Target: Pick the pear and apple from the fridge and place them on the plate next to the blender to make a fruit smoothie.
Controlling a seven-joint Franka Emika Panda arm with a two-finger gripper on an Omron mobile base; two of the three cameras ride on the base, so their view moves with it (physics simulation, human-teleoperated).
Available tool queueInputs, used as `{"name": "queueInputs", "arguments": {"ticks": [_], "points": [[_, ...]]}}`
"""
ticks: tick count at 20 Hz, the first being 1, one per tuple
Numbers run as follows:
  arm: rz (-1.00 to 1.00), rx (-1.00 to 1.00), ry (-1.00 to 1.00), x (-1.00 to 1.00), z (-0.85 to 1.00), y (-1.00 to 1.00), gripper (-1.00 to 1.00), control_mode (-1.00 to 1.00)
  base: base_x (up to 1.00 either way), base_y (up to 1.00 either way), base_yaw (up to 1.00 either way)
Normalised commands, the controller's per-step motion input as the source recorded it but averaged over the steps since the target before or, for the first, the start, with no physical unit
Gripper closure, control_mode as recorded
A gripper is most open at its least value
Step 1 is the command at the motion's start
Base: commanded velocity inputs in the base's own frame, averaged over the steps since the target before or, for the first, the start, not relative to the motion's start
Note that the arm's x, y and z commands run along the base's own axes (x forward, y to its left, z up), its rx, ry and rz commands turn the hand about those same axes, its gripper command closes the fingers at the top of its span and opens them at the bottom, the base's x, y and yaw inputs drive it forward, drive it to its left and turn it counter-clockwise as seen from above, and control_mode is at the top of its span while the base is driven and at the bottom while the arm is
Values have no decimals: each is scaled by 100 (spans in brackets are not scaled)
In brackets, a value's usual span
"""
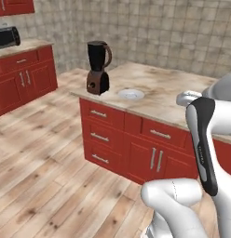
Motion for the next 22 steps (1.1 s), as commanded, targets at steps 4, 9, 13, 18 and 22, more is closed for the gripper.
{"name": "queueInputs", "arguments": {"ticks": [4, 9, 13, 18, 22], "points": [[0, 0, 0, 0, 0, 0, 100, 100, 100, 88, -39], [0, 0, 0, 0, 0, 0, 100, 100, 100, 66, -45], [0, 0, 0, 0, 0, 0, 100, 100, 100, 44, -48], [0, 0, 0, 0, 0, 0, 100, 100, 93, 16, -41], [0, 0, 0, 0, 0, 0, 100, 100, 86, 0, -26]]}}
